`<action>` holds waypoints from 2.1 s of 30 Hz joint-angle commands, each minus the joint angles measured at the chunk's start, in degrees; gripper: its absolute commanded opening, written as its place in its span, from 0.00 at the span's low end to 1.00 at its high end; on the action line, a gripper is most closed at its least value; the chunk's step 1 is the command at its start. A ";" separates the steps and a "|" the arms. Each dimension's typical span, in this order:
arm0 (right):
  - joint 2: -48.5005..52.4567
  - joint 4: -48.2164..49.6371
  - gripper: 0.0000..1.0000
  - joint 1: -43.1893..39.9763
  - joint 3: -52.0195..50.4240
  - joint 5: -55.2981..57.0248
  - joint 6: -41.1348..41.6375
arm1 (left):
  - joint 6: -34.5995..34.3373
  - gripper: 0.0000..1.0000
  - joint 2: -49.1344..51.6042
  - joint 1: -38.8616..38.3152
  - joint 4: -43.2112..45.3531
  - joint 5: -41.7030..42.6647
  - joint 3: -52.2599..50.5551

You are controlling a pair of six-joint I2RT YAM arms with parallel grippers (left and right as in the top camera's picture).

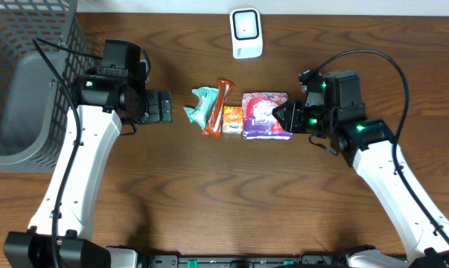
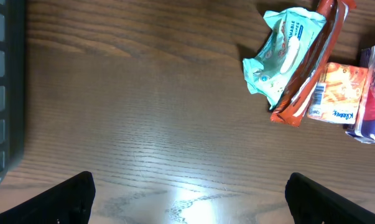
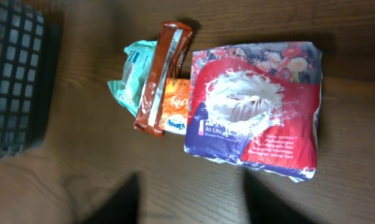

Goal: Scan the item barcode
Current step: 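Lower the right gripper onto the red-purple pack and grasp it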

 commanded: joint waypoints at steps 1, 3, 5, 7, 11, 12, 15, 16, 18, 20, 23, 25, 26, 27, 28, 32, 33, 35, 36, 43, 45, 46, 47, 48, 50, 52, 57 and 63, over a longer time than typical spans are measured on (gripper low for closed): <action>-0.24 0.44 0.31 2.69 0.15 0.44 -0.17 | -0.46 0.98 0.22 0.07 -0.20 -0.92 -0.17; -0.24 0.42 0.32 4.17 0.15 2.12 -0.20 | -0.46 0.98 0.22 0.07 -0.17 -0.92 -0.17; -0.24 0.26 0.47 5.75 0.15 3.56 -0.17 | -0.46 0.98 0.22 0.07 -0.17 -0.92 -0.17; -0.24 0.28 0.53 7.15 0.15 3.67 -0.20 | -0.46 0.98 0.22 0.07 -0.17 -0.92 -0.17; -0.24 0.28 0.73 9.77 0.15 3.45 -0.20 | -0.46 0.98 0.22 0.07 -0.20 -0.92 -0.17; -0.24 0.26 0.81 10.38 0.15 3.45 -0.17 | -0.46 0.98 0.22 0.07 -0.20 -0.92 -0.17; -0.24 0.28 0.89 11.74 0.15 3.45 -0.20 | -0.46 0.98 0.22 0.07 -0.20 -0.94 -0.17; -0.24 0.31 0.89 12.13 0.15 3.48 -0.20 | -0.48 0.98 0.22 0.07 -0.20 -0.92 -0.17; -0.24 0.35 0.87 12.68 0.15 3.48 -0.20 | -0.46 0.98 0.22 0.07 -0.20 -0.94 -0.17; -0.24 0.28 0.81 13.18 0.15 3.50 -0.20 | -0.46 0.98 0.22 0.07 -0.20 -0.92 -0.17; -0.24 0.20 0.68 13.66 0.15 3.74 -0.20 | -0.48 0.98 0.22 0.07 -0.20 -0.94 -0.17; -0.24 -0.31 0.58 13.88 0.15 5.01 -0.20 | -0.48 0.98 0.22 0.07 -0.20 -0.92 -0.17; -0.24 -0.85 0.57 14.03 0.13 6.03 -0.17 | -0.46 0.98 0.22 0.07 -0.17 -0.92 -0.17; -0.24 -1.36 0.57 14.16 0.09 6.99 -0.20 | -0.48 0.98 0.22 0.07 -0.20 -0.94 -0.17; -0.17 -2.08 0.57 14.29 -0.02 8.11 -0.17 | -0.48 0.98 0.22 0.07 -0.20 -0.92 -0.17; 0.74 -3.89 0.72 14.80 -0.98 9.44 0.09 | -0.46 0.98 0.22 0.07 -0.20 -0.94 -0.17; 1.09 -4.17 0.82 14.91 -1.11 9.44 0.66 | -0.46 0.98 0.22 0.07 -0.20 -0.92 -0.17; 1.57 -4.70 0.99 14.97 -1.14 7.98 1.95 | -0.46 0.98 0.22 0.07 -0.20 -0.92 -0.17; 1.57 -4.70 0.99 14.97 -1.14 6.88 1.95 | -0.46 0.98 0.22 0.07 -0.17 -0.92 -0.17; 1.31 -0.59 0.88 14.86 -1.11 4.28 1.92 | -0.46 0.98 0.22 0.07 -0.20 -0.94 -0.17; 1.22 1.86 0.72 14.86 -1.11 4.31 1.90 | -0.46 0.98 0.22 0.07 -0.17 -0.92 -0.17; 1.22 3.28 0.68 14.86 -1.05 4.31 1.92 | -0.46 0.98 0.22 0.07 -0.17 -0.94 -0.17; 1.22 4.98 0.67 14.86 -0.98 4.31 1.92 | -0.46 0.98 0.22 0.07 -0.20 -0.92 -0.17; 1.22 6.47 0.67 14.86 -0.96 4.33 1.90 | -0.46 0.98 0.22 0.07 -0.20 -0.92 -0.17; 1.22 12.04 0.79 14.86 -0.96 4.66 1.44 | -0.46 0.98 0.22 0.07 -0.20 -0.92 -0.17; 1.22 16.50 0.80 14.86 -0.96 5.60 0.94 | -0.48 0.98 0.22 0.07 -0.17 -0.92 -0.17; 1.42 24.20 0.77 14.86 -0.96 15.69 0.87 | -0.46 0.98 0.22 0.07 -0.20 -0.92 -0.17; 6.60 24.74 0.53 14.86 -0.96 32.33 2.40 | -0.46 0.98 0.22 0.07 -0.17 -0.94 -0.17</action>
